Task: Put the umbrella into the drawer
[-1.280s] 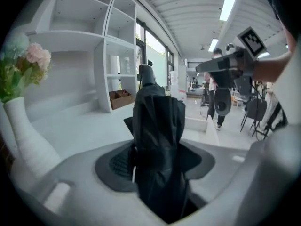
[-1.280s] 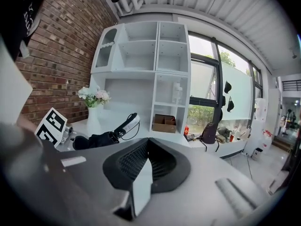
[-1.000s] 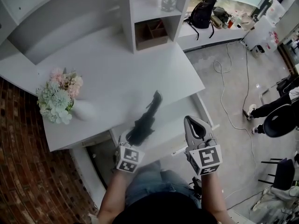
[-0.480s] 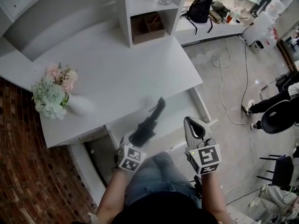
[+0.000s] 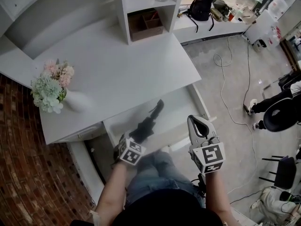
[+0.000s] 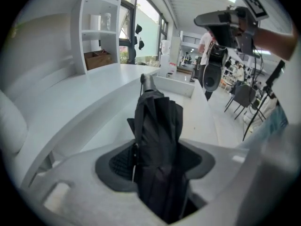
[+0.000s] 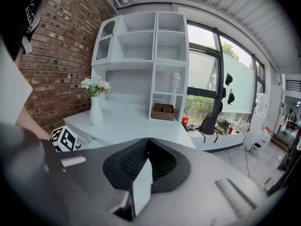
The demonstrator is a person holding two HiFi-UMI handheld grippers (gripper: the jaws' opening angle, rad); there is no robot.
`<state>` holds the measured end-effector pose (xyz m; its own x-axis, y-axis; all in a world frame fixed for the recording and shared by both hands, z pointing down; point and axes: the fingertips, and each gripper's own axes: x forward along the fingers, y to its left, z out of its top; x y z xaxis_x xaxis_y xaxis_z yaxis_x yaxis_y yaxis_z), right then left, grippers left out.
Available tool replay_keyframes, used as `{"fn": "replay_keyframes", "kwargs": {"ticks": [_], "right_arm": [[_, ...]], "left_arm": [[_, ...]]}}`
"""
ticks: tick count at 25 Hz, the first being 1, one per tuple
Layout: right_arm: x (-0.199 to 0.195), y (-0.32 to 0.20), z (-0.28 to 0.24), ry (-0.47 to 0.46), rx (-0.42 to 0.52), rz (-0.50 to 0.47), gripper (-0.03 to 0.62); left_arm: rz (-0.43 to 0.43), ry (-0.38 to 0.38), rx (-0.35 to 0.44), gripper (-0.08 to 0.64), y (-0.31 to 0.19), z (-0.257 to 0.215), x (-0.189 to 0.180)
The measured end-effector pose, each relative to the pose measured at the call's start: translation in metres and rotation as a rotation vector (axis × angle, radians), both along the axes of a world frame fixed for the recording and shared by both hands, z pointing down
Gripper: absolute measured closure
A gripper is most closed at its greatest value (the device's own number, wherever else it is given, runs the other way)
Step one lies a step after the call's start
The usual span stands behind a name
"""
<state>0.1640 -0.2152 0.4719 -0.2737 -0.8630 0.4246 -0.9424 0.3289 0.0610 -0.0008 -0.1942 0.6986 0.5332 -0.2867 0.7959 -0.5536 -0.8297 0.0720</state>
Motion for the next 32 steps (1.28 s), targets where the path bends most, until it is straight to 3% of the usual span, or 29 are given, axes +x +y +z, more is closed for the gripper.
{"fn": "replay_keyframes", "kwargs": {"ticks": [9,19,24,29,32], "right_arm": [[0.017,-0.003,-0.010,0.013,0.021,0.016,0.589],[0.011,0.000,-0.001,0.031,-0.005,-0.004,0.589],[0.011,0.002,0.002,0.034,-0.015,-0.006,0.589],[0.009,0.003,0.006,0.037,-0.026,-0.013,0.589],[0.008,0.005,0.008,0.044,-0.034,-0.019,0.589]], "left_arm": [[-0.117,-0.109,-0.087,0.316,-0.011,0.033,-0.014],[-0.335,-0.140,-0.155,0.316,-0.026,0.054,-0.042],[-0.330,-0.122,-0.133,0.316,-0.033,0.050,-0.041],[-0.322,-0.165,-0.214,0.314,-0.020,0.067,-0.044],[-0.308,-0.154,-0.160,0.314,-0.030,0.064,-0.038]]}}
